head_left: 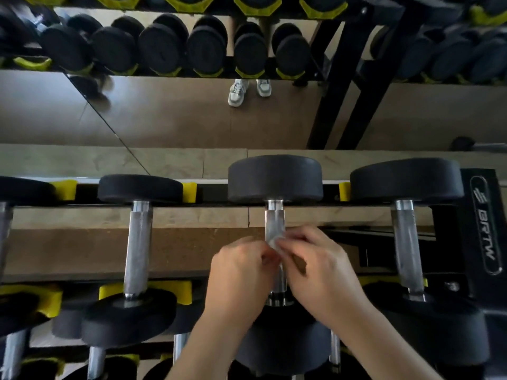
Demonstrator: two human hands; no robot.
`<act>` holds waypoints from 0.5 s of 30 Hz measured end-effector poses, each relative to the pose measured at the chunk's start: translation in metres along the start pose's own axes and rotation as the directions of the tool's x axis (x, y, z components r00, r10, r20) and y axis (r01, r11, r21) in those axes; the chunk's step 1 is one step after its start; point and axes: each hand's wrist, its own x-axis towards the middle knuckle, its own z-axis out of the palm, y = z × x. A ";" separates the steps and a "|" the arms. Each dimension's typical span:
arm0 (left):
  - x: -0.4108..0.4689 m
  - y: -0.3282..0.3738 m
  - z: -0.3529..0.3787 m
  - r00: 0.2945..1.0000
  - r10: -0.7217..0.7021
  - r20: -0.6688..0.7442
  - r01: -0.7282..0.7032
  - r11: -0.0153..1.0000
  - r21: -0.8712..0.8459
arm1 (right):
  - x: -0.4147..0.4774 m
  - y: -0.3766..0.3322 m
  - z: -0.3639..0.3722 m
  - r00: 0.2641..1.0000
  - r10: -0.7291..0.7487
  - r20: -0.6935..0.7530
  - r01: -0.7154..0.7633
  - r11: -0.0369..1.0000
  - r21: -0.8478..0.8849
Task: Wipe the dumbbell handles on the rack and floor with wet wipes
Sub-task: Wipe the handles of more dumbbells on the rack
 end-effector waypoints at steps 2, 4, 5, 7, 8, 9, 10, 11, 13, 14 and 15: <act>-0.012 -0.003 -0.003 0.998 -0.010 0.068 0.015 0.998 -0.068 | -0.009 0.001 -0.005 0.996 -0.027 0.087 0.028 0.999 -0.017; -0.024 -0.002 -0.007 0.988 -0.092 0.120 0.106 0.988 -0.115 | 0.000 0.005 -0.005 0.992 -0.088 0.087 0.089 0.996 -0.006; -0.031 0.002 -0.008 0.984 -0.138 0.110 0.150 0.982 -0.111 | 0.008 0.008 -0.003 0.991 -0.122 0.058 0.122 0.993 0.004; -0.046 0.012 -0.008 0.981 -0.196 0.001 0.194 0.970 -0.148 | 0.028 0.011 0.006 0.982 -0.173 -0.078 0.172 0.985 -0.028; -0.053 0.020 -0.007 0.980 -0.187 -0.066 0.174 0.970 -0.169 | 0.034 0.012 0.011 0.975 -0.173 -0.141 0.167 0.985 -0.053; -0.061 0.026 -0.004 0.981 -0.158 -0.114 0.138 0.977 -0.163 | 0.035 0.012 0.014 0.970 -0.152 -0.190 0.143 0.988 -0.059; -0.070 0.031 0.000 0.981 -0.136 -0.141 0.117 0.984 -0.135 | 0.031 0.012 0.016 0.969 -0.113 -0.221 0.105 0.993 -0.047; -0.078 0.034 0.004 0.980 -0.133 -0.146 0.121 0.988 -0.091 | 0.023 0.012 0.017 0.972 -0.076 -0.220 0.071 0.997 -0.031; -0.094 0.040 0.014 0.974 -0.191 -0.125 0.194 0.981 0.008 | 0.001 0.012 0.013 0.990 -0.078 -0.120 0.077 0.997 -0.015; -0.099 0.042 0.017 0.963 -0.240 -0.125 0.245 0.969 0.033 | -0.006 0.012 0.010 0.993 -0.105 -0.053 0.104 0.994 -0.021; -0.103 0.043 0.019 0.950 -0.283 -0.131 0.290 0.956 0.039 | -0.005 0.012 0.008 0.990 -0.140 -0.011 0.139 0.990 -0.037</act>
